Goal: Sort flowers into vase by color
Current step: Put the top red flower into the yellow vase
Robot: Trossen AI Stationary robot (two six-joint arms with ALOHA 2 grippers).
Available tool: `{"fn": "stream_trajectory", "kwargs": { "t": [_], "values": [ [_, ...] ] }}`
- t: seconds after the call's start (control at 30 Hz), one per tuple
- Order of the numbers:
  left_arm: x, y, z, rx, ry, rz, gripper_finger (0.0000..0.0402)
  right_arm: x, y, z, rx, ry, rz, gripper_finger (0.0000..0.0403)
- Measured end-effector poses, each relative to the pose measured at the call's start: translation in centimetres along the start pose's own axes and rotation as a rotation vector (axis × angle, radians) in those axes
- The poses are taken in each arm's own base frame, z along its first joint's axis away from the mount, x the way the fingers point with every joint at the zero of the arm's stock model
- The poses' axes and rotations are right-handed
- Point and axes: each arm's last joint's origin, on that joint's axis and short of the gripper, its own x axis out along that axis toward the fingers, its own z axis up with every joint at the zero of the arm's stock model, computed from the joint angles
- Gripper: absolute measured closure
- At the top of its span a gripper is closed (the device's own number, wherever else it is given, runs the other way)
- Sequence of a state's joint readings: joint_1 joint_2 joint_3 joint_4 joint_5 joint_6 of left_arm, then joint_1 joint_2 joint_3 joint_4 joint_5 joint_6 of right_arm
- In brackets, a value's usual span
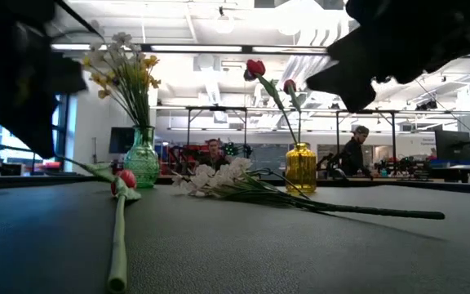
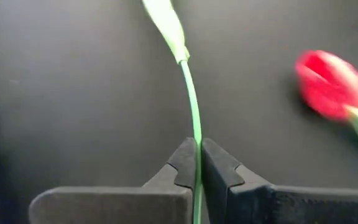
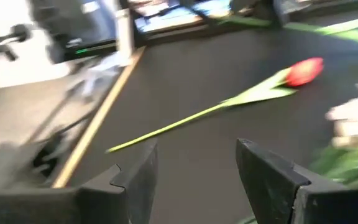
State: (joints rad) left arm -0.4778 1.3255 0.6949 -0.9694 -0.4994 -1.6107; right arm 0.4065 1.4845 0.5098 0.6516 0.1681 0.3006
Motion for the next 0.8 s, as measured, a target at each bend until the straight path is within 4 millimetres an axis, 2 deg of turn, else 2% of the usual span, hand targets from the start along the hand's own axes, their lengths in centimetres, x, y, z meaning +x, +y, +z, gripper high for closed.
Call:
{"fn": "stream_trajectory", "kwargs": {
  "t": [0.13,0.23,0.4,0.53,0.67,0.8],
  "values": [
    [-2.3,-0.2,-2.4,0.036,-0.035,-0.192,0.0401,0.0,0.3,-0.1,0.035,0.025,0.085,0.0201],
    [-3.9,-0.6,-4.0,0.074,-0.139,-0.362,0.0401,0.0,0.3,0.0,0.035,0.021,0.09,0.0201],
    [-6.3,-1.8,-5.8,0.222,-0.44,-0.601,0.0401,0.0,0.3,0.7,0.027,-0.042,0.11,0.0201],
    [-7.7,-3.2,-6.1,0.292,-0.707,-0.632,0.0401,-0.1,0.3,1.8,-0.011,-0.15,0.143,0.0201],
    [-7.5,-5.3,-5.4,0.398,-0.807,-0.574,0.0401,0.2,0.4,3.0,-0.037,-0.187,0.167,0.0201],
    [-6.0,-7.9,-4.4,0.52,-0.776,-0.591,0.0401,1.3,1.0,4.3,-0.119,-0.154,0.167,0.0201]
  ]
}}
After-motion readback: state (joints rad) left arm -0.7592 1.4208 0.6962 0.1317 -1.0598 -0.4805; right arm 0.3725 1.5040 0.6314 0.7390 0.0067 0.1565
